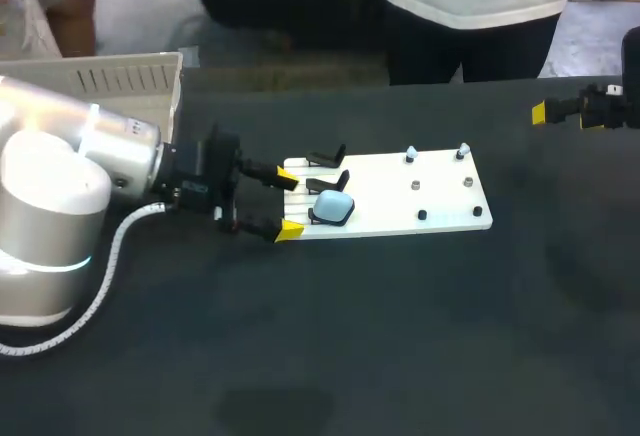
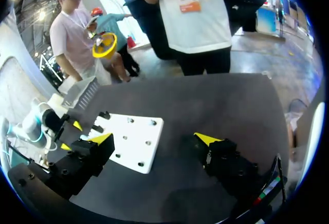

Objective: Pick up each earbud case from the left stands, insert the matching earbuds, close the lid, and place the case in the box.

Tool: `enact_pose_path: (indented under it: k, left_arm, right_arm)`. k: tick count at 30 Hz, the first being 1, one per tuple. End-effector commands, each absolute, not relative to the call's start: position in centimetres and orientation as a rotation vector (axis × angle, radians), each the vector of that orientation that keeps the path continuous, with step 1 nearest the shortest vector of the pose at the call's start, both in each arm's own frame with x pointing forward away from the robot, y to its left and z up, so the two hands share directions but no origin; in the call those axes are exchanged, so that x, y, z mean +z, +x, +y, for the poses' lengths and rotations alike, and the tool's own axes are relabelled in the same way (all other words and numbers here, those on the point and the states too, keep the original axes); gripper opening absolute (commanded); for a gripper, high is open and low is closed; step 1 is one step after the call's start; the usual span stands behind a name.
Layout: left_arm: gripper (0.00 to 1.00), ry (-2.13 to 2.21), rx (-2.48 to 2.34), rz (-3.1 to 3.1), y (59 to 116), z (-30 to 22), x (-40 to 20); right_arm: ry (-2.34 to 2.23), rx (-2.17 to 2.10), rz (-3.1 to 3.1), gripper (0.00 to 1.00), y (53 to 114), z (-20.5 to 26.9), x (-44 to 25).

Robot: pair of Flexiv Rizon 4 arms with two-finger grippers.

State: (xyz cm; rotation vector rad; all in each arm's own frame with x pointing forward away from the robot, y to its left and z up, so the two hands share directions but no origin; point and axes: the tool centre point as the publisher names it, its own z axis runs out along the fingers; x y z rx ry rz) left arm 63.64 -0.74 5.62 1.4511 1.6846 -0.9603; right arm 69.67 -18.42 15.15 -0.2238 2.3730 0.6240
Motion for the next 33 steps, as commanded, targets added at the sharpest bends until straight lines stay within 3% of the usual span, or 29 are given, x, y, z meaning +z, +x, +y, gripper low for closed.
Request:
enact_pose_path:
  k: [1,26,31,33]
  left_arm:
    - [1.00,1.483,-0.989,1.678,64.9,-1.9,4.6]
    - [1.00,1.506,-1.046,1.581,66.3,-3.5,3.4]
    - [0.73,1.490,-1.045,1.583,66.2,-3.7,3.2]
    - [0.71,1.489,-1.041,1.584,66.1,-3.9,3.2]
  right_arm:
    - [-0.226,0.626,2.372,1.00,69.7,-18.4,15.1]
    - [-0.226,0.626,2.372,1.00,69.7,-18.4,15.1]
    - [-0.226,0.626,2.372,1.00,69.7,-18.4,15.1]
    - [-0.226,0.626,2.372,1.00,69.7,-18.4,15.1]
